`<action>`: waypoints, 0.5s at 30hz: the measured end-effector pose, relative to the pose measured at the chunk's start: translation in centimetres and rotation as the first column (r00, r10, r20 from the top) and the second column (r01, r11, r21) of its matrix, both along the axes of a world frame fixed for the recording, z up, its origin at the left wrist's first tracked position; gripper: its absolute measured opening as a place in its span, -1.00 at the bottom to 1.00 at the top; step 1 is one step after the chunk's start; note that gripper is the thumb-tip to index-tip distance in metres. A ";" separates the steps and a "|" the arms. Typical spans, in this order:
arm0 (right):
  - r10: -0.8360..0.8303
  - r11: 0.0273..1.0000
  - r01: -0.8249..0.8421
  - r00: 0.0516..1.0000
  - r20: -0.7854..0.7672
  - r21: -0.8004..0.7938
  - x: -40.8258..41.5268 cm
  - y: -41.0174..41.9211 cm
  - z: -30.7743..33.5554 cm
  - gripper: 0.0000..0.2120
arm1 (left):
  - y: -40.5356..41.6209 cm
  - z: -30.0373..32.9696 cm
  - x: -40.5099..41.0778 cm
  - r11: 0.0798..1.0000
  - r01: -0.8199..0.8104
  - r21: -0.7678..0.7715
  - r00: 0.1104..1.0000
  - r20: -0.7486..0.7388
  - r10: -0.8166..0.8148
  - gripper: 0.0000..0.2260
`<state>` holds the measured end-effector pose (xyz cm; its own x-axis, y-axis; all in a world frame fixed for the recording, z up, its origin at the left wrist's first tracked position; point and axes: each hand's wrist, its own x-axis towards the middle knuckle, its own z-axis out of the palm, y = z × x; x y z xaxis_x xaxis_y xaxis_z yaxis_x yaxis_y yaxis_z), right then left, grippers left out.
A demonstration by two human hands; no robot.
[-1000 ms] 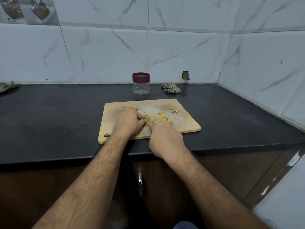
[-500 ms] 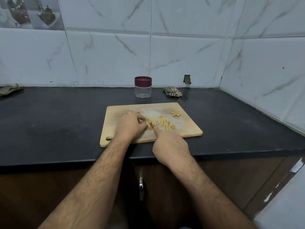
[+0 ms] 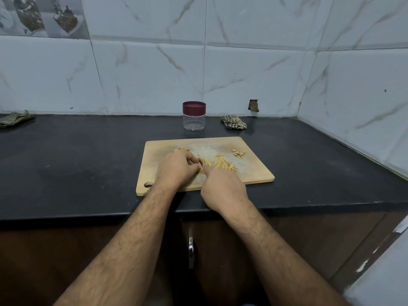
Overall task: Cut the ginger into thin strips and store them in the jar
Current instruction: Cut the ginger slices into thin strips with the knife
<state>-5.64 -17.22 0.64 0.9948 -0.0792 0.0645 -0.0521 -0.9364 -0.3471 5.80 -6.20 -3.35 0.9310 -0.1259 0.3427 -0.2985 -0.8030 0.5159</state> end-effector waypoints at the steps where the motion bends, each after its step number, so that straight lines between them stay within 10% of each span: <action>1: -0.001 1.000 0.001 1.000 0.002 -0.004 0.0 0.0 0.0 -0.40 | 0.0 0.0 0.0 1.000 -0.002 0.002 1.000 0.000 0.002 -0.90; 15: 0.019 0.998 -0.021 0.999 -0.027 -0.066 -0.6 -0.2 0.3 -0.43 | 0.0 -0.1 0.2 1.000 -0.016 0.003 1.000 -0.002 0.016 -0.88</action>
